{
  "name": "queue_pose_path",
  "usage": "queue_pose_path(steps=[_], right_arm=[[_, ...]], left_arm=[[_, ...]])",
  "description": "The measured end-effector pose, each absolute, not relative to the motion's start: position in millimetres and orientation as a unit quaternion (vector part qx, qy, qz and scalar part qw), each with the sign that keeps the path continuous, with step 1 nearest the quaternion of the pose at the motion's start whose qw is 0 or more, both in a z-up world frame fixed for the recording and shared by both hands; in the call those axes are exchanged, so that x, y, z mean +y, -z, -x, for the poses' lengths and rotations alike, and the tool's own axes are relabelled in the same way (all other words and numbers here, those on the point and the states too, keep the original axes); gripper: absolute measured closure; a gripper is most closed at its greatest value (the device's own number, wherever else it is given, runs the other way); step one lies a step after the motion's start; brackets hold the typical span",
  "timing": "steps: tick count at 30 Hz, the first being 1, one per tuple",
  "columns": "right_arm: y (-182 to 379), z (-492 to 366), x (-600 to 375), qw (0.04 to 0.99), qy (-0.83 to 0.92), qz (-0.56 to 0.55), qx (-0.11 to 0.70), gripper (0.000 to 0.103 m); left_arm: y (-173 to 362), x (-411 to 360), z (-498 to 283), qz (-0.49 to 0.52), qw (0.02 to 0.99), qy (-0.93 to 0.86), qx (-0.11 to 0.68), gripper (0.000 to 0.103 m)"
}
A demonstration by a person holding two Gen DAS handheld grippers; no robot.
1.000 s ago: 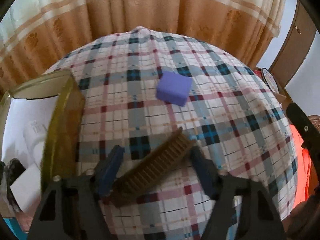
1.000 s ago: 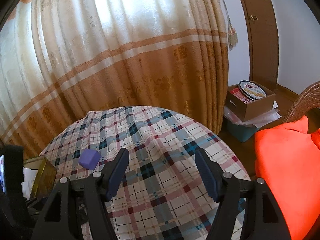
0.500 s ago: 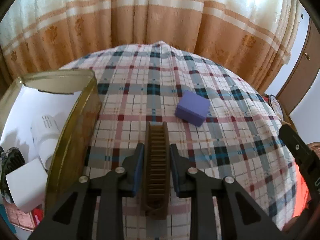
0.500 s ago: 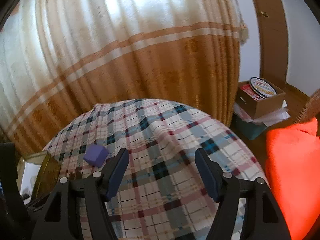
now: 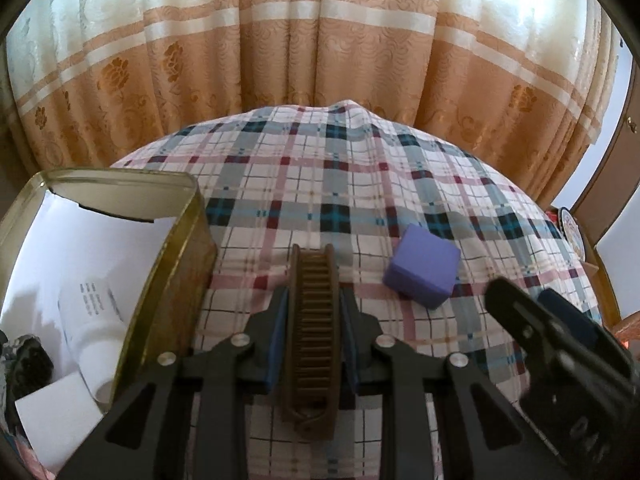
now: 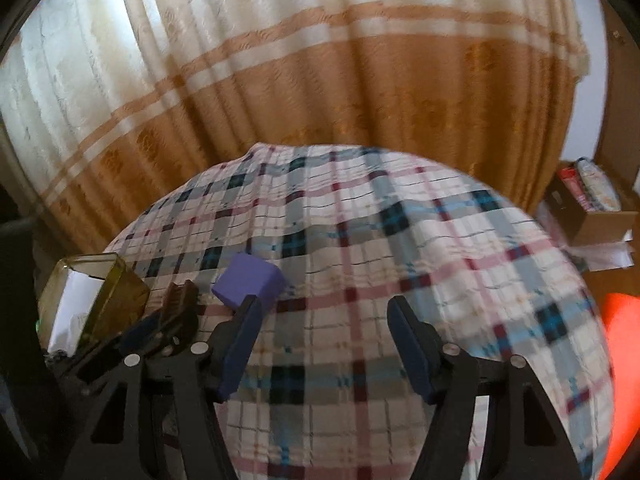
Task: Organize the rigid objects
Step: 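Grasp the purple foam block with the right gripper while the left gripper holds the brush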
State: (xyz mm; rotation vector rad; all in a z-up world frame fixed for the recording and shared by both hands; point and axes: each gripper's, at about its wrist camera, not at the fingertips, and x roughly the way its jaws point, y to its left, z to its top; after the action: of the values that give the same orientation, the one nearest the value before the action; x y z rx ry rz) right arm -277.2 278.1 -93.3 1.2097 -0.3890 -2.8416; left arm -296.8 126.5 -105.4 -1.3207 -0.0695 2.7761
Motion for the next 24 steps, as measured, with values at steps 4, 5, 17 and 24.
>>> queue_pose_path(steps=[4, 5, 17, 24], right_arm=[[94, 294, 269, 0.061, 0.907, -0.407, -0.084, 0.035], [93, 297, 268, 0.076, 0.907, -0.407, -0.073, 0.035], [103, 334, 242, 0.169, 0.881, -0.442, -0.017, 0.046], [102, 333, 241, 0.134, 0.885, -0.445, -0.023, 0.055]], left_arm=[[106, 124, 297, 0.428, 0.036, -0.902, -0.034, 0.079], [106, 124, 297, 0.428, 0.036, -0.902, -0.034, 0.079], [106, 129, 301, 0.429, 0.015, -0.903, -0.019, 0.079], [107, 132, 301, 0.429, 0.012, -0.903, -0.012, 0.079]])
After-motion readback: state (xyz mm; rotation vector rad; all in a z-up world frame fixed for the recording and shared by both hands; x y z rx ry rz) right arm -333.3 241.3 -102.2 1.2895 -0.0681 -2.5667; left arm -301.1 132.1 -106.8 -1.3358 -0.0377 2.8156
